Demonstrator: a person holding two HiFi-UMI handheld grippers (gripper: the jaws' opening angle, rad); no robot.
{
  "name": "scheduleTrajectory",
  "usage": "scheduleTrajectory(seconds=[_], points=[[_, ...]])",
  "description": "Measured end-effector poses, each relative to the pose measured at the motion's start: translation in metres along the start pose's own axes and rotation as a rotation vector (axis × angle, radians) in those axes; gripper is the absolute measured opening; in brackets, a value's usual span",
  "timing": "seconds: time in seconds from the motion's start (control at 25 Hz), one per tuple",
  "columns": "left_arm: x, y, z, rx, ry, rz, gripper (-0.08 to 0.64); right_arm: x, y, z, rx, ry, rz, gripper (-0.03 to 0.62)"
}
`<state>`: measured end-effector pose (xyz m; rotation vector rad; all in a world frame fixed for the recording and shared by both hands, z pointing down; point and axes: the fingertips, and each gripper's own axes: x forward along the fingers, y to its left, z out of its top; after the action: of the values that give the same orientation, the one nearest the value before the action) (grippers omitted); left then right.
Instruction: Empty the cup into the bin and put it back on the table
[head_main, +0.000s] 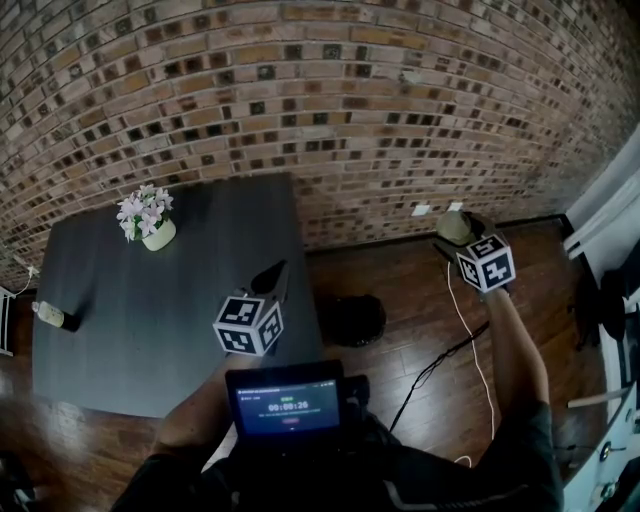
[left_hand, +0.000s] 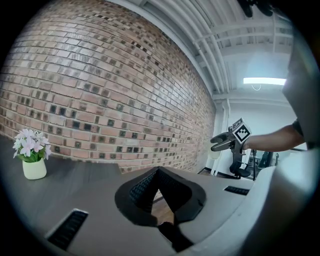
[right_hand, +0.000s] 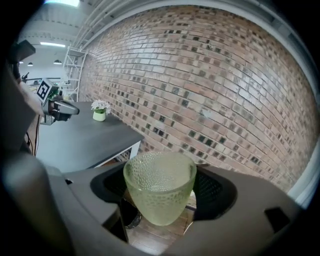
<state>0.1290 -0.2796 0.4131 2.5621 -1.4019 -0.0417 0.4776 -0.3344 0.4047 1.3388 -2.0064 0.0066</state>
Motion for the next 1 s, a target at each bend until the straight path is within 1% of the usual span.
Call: scheduleTrajectory(seconds=[0.28,0.64,0.8,1.0], points=[[-0.003,0.0,0.0,0.003,-0.001,0.003,0.003,-0.002,0.006,0.006,0.106,-0.063,0.03,0.393],[-0.009,0.004,0.001,-0.013,-0.014,0.012,0.003,-0.009,0.026,0.03,0.238,-0.204,0.114,0.393],[-0.014,0.008,0.0,-0.021,-0.021,0.027,0.003,-0.011,0.036,0.038,0.243,-0.239,0.14,0.393],[-0.022,0.013,0.002,-0.029,-0.025,0.049,0.003,-0.017,0.061,0.061,0.226,-0.295,0.19,0.393]])
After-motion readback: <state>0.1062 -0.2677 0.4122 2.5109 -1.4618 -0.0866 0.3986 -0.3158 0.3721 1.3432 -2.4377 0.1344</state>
